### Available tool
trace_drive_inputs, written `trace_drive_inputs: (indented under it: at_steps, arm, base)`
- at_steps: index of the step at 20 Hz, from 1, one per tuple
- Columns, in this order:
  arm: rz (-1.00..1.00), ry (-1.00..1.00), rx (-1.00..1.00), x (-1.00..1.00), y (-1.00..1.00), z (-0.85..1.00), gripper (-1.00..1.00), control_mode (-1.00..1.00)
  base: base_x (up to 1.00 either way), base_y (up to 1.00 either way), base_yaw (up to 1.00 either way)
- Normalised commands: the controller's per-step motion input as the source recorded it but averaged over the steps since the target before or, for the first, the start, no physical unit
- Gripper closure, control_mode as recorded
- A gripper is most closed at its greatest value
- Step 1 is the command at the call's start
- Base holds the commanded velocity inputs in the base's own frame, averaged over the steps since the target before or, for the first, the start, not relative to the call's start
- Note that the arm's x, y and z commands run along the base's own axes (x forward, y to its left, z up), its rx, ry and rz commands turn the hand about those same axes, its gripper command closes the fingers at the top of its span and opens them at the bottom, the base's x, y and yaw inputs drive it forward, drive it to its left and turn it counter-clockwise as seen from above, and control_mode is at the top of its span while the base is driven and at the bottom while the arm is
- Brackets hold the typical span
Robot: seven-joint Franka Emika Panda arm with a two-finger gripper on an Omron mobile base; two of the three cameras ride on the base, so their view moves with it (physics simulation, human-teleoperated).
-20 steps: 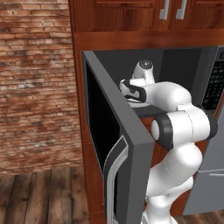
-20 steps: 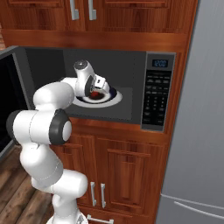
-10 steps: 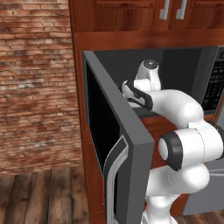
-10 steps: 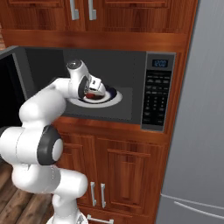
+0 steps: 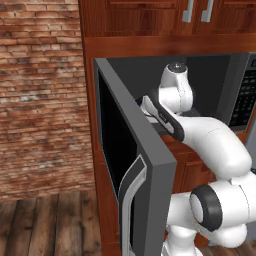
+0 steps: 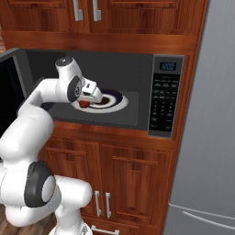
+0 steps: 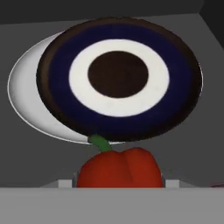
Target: Pick the bell pepper from the microwave and place it on plate located on the counter.
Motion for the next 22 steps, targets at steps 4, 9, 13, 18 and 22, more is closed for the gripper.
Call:
trace_drive_inputs:
  at_steps: [4, 9, 13, 18, 22]
  arm:
    - [0.06, 0.06, 0.00, -1.00, -0.04, 0.12, 1.00, -1.00]
    - [0.03, 0.13, 0.00, -0.92, -0.02, 0.28, 1.00, -1.00]
    - [0.03, 0.15, 0.00, -0.70, 0.00, 0.19, 1.00, -1.00]
    - [0.03, 0.06, 0.00, -0.68, -0.15, 0.01, 1.00, -1.00]
    - [0.02, 0.04, 0.00, -0.59, -0.04, 0.00, 1.00, -1.00]
  base:
    - [0.00, 0.00, 0.00]
    - [0.00, 0.00, 0.00]
    - [0.00, 0.00, 0.00]
    - [0.00, 0.00, 0.00]
    - [0.00, 0.00, 0.00]
